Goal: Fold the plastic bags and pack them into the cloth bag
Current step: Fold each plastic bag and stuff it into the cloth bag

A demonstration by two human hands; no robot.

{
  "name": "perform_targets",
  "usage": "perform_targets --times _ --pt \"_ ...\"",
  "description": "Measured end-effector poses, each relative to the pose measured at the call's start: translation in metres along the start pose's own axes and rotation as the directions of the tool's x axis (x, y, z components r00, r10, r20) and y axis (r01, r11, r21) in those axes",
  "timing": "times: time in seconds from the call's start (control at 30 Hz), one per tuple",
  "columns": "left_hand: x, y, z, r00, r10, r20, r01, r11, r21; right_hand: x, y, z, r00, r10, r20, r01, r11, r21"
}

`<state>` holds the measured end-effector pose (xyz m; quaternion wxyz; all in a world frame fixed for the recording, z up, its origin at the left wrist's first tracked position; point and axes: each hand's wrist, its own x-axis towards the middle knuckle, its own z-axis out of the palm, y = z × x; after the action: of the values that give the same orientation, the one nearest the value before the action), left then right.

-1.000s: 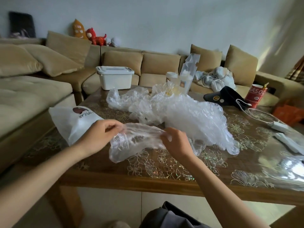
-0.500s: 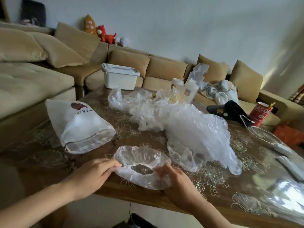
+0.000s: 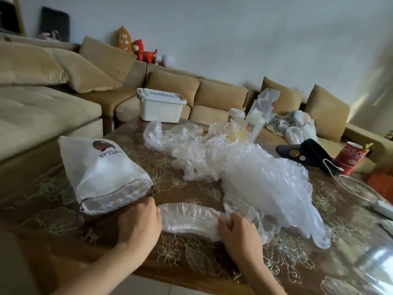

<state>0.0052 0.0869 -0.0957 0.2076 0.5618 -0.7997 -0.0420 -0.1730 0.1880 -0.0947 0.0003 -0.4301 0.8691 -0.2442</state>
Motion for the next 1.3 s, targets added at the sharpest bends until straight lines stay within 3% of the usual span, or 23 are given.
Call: perform_targets --times 0.13,0.2,0.27,0.33,0.4,0.47,0.53,0.63,0.73,0.8,0.87,0.9,0.97,1.03,1.1,1.17,1.3 --pt "0.004 0.007 0.006 0.998 0.040 0.039 -0.044 0.992 0.118 -0.007 -0.001 0.009 0.994 -0.087 -0.073 0.083 0.994 -0.068" --pt "0.005 0.006 0.004 0.998 0.042 0.048 -0.042 0.999 0.001 -0.009 -0.001 0.007 0.993 -0.107 -0.040 0.105 0.993 -0.059" --pt "0.009 0.004 0.000 0.997 0.041 0.070 -0.020 0.961 -0.275 -0.010 0.000 -0.003 0.989 -0.147 0.019 0.147 0.989 0.007" --pt "0.013 0.005 -0.017 0.983 0.039 0.181 0.081 0.788 -0.610 -0.008 -0.006 -0.022 0.977 -0.209 0.030 0.205 0.973 0.110" --pt "0.019 0.005 -0.045 0.942 0.102 0.321 0.226 0.513 -0.828 -0.001 -0.019 -0.046 0.967 -0.252 0.037 0.233 0.934 0.270" --pt "0.020 0.003 -0.078 0.907 0.208 0.367 0.285 0.339 -0.897 0.003 -0.040 -0.073 0.949 -0.296 0.113 0.184 0.805 0.564" --pt "0.021 -0.001 -0.107 0.865 0.318 0.389 0.306 0.282 -0.909 0.008 -0.067 -0.095 0.860 -0.425 0.282 0.093 0.674 0.733" --pt "0.022 -0.008 -0.142 0.784 0.425 0.451 0.317 0.351 -0.881 0.014 -0.100 -0.096 0.655 -0.571 0.496 0.044 0.683 0.729" --pt "0.018 -0.016 -0.162 0.766 0.408 0.497 0.235 0.543 -0.806 0.002 -0.116 -0.079 0.565 -0.557 0.609 -0.034 0.721 0.692" --pt "0.016 -0.020 -0.159 0.828 0.316 0.464 0.215 0.586 -0.781 -0.012 -0.111 -0.065 0.596 -0.533 0.600 -0.098 0.693 0.714" --pt "0.009 -0.020 -0.150 0.860 0.225 0.459 0.316 0.472 -0.823 -0.029 -0.100 -0.054 0.681 -0.496 0.539 -0.173 0.606 0.776" --pt "0.004 -0.019 -0.145 0.840 0.237 0.488 0.383 0.377 -0.843 -0.034 -0.095 -0.051 0.715 -0.477 0.511 -0.204 0.557 0.805" --pt "-0.012 -0.015 -0.131 0.769 0.289 0.570 0.481 0.326 -0.814 -0.045 -0.089 -0.049 0.762 -0.449 0.466 -0.235 0.479 0.846" --pt "-0.027 -0.009 -0.120 0.720 0.311 0.621 0.511 0.367 -0.777 -0.053 -0.086 -0.050 0.795 -0.416 0.441 -0.280 0.392 0.876" --pt "-0.036 -0.003 -0.114 0.767 0.242 0.594 0.493 0.372 -0.787 -0.055 -0.085 -0.052 0.799 -0.403 0.445 -0.310 0.358 0.881" --pt "-0.038 0.001 -0.112 0.835 0.168 0.524 0.406 0.456 -0.792 -0.056 -0.088 -0.051 0.795 -0.398 0.458 -0.359 0.300 0.884" --pt "-0.034 -0.005 -0.114 0.896 0.102 0.432 0.323 0.517 -0.792 -0.055 -0.098 -0.048 0.811 -0.399 0.428 -0.373 0.212 0.903"
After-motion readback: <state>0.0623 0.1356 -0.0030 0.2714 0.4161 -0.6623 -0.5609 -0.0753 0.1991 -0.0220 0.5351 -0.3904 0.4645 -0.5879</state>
